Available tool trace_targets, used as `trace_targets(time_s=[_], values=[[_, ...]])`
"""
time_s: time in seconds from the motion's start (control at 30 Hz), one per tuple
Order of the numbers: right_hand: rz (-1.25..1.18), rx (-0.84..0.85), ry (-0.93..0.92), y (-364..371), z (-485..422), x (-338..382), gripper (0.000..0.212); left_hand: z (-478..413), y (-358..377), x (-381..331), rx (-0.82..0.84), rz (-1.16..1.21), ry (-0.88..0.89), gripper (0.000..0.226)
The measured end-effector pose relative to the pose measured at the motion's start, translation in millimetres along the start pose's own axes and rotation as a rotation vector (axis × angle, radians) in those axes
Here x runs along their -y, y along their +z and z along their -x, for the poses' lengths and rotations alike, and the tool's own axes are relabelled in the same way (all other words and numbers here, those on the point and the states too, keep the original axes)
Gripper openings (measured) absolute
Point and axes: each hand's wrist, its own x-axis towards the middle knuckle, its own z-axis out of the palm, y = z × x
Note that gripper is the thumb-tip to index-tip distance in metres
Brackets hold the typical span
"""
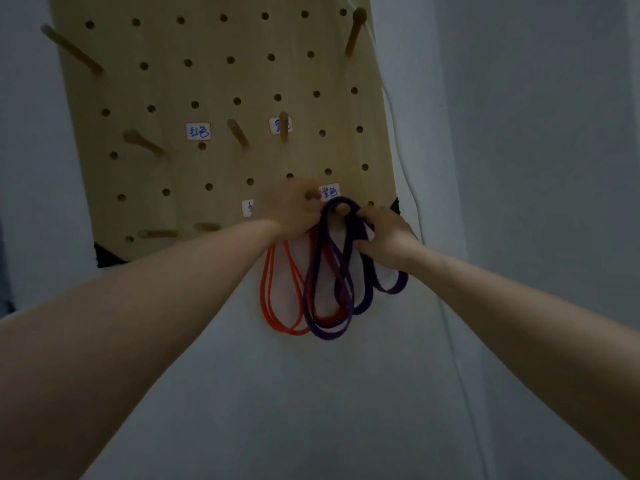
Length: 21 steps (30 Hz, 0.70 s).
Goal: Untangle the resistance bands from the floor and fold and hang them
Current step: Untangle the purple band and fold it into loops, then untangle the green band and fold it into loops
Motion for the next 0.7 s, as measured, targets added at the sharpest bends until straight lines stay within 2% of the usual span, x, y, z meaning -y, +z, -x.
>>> trace_targets(time_s=[0.07, 0.2, 0.27, 0.4, 0.53, 0.7], values=[[-0.011, -0.007, -0.024, -4.3, 18.6, 12.5, 0.046, 19.0, -10.8, -6.3, -0.016, 0.060, -0.002, 0.027], [0.032, 0.054, -0.136, -10.9, 63.0, 41.1, 0.010, 77.6, -33.5, -17.2, 0.045, 0.143, 0.063, 0.021], [0.081, 0.109, -0.184, -10.1, 86.8, 51.4, 0.003, 109.7, -38.1, -14.7, 0.099, 0.096, 0.081, 0.014], [0.130, 0.255, -0.199, 0.2, 139.5, 65.4, 0.002, 177.6, -37.0, -6.8, 0.296, 0.121, 0.034, 0.008], [0.073, 0.448, -0.128, 17.1, 198.1, 74.3, 0.015, 249.1, -26.4, 0.3, 0.420, 0.285, -0.061, 0.012], [-0.039, 0.656, -0.002, 62.3, 281.5, 59.6, 0.017, 353.6, 8.3, 4.4, 0.540, 0.458, -0.205, 0.015]])
